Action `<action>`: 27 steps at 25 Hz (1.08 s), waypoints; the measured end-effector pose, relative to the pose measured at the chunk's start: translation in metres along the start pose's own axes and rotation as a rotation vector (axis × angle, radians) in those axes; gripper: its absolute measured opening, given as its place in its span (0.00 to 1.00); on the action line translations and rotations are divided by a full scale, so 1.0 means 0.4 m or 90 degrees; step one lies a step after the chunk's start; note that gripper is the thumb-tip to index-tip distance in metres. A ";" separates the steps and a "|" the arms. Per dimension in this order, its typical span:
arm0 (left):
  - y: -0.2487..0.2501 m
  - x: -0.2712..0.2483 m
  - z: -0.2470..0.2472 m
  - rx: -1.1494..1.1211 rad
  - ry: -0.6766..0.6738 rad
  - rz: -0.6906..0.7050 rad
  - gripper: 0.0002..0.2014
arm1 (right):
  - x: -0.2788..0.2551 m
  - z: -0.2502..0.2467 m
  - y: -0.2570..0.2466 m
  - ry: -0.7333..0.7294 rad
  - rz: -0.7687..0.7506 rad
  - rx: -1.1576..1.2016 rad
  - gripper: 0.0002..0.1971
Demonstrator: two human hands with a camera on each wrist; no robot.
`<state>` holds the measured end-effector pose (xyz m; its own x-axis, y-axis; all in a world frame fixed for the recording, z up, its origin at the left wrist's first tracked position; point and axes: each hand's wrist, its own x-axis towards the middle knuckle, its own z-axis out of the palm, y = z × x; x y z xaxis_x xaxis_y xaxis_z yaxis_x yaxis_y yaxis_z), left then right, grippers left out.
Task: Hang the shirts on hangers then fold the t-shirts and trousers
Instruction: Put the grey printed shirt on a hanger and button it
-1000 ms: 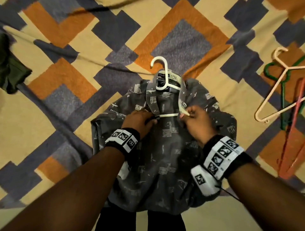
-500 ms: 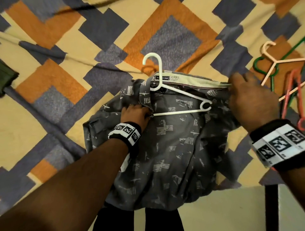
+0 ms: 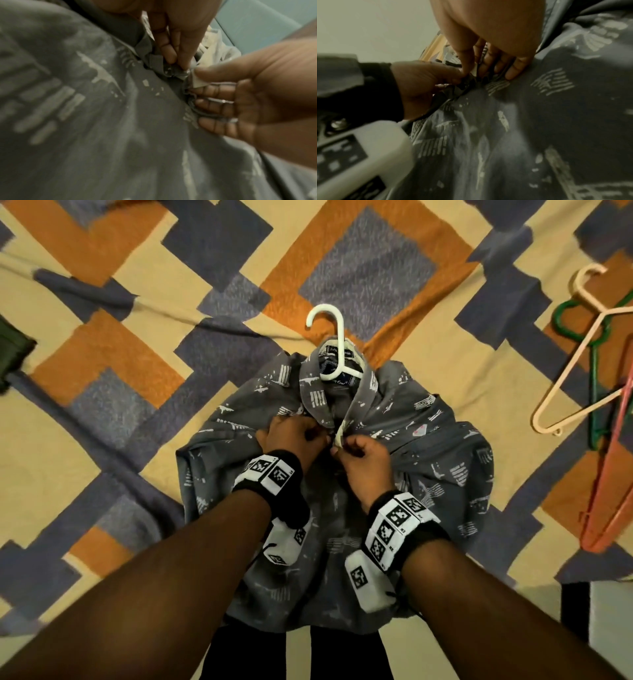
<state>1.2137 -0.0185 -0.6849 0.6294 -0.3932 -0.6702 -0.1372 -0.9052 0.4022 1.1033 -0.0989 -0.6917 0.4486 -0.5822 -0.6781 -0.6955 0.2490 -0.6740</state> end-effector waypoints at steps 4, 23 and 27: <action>-0.003 0.001 -0.005 -0.074 -0.003 -0.035 0.12 | 0.017 0.001 0.014 0.033 -0.007 0.072 0.06; -0.008 0.025 -0.006 -0.057 -0.045 -0.055 0.11 | 0.023 -0.006 0.001 -0.033 -0.056 0.063 0.13; -0.003 0.014 -0.003 -0.069 -0.026 -0.057 0.11 | 0.031 -0.010 0.014 -0.044 -0.066 0.000 0.11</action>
<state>1.2183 -0.0192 -0.6883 0.6035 -0.3197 -0.7305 0.0034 -0.9151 0.4033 1.1028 -0.1077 -0.7028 0.5557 -0.5502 -0.6233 -0.6430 0.1908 -0.7417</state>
